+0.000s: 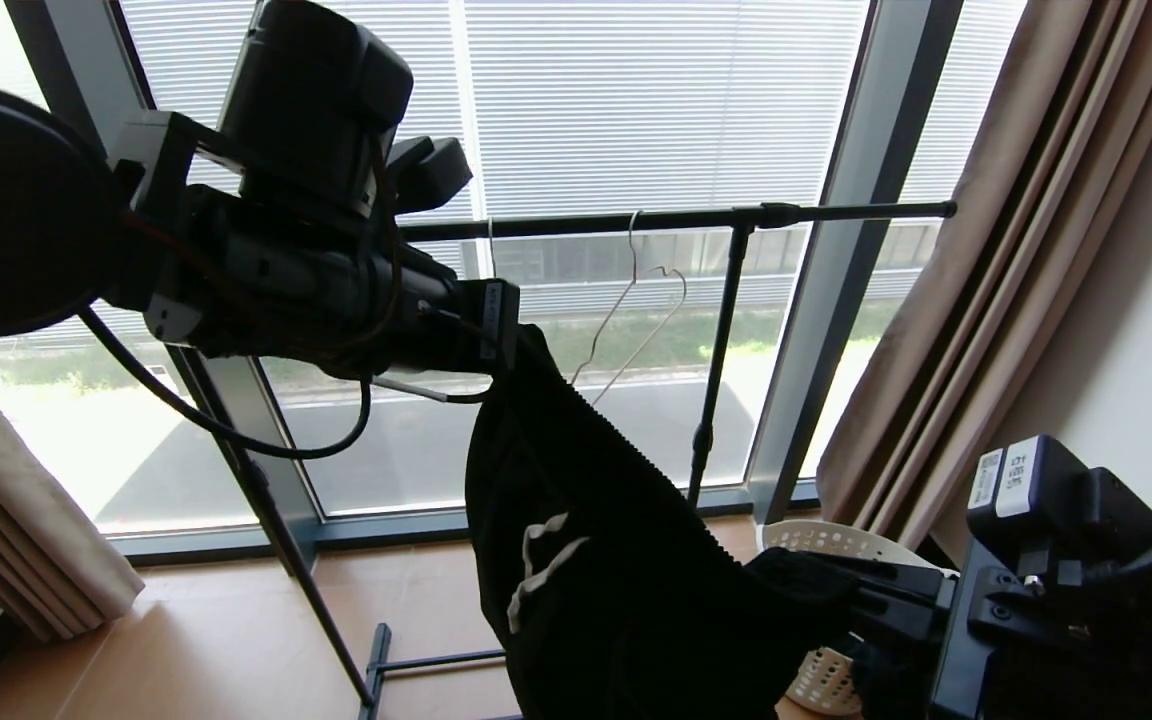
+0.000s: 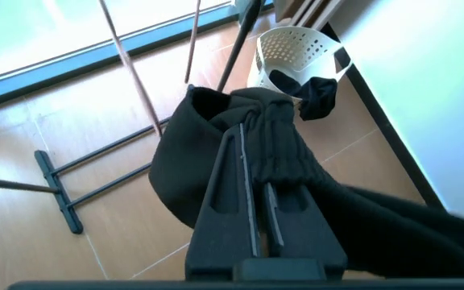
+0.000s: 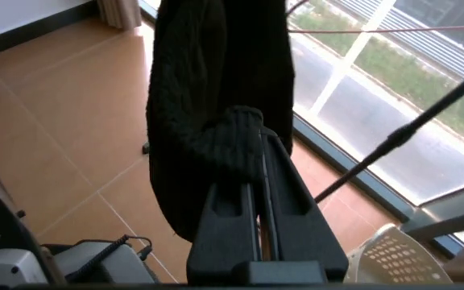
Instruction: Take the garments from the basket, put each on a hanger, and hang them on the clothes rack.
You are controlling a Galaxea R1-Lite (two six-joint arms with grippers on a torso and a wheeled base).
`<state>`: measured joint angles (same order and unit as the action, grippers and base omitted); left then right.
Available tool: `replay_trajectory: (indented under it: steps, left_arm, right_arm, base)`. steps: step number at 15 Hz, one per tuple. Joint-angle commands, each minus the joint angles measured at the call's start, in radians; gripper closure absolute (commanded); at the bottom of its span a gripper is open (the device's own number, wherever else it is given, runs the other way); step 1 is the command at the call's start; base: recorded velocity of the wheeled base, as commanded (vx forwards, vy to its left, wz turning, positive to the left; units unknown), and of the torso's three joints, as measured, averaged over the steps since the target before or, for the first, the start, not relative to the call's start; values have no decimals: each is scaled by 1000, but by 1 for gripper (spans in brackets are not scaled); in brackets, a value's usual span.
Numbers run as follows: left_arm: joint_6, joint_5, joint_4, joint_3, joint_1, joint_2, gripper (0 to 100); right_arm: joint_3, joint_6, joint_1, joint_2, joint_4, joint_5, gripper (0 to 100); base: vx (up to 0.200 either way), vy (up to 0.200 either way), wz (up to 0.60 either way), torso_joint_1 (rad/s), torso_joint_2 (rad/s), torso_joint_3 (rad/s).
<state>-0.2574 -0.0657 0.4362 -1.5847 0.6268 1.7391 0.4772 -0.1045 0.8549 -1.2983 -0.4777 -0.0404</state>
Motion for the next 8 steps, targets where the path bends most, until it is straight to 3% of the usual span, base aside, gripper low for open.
replay_trajectory:
  steps: [1,8]
  left_arm:
    - [6,0,35,-100,2,68,100]
    - [26,0,150,-359,36,198,100]
  right_arm:
    - [-11,0,29,1,-1,28,100]
    - [0,51,99,-29,-13,36,100]
  base:
    - [0,0,0,0,0,0]
    - [0,0,0,0,0,0]
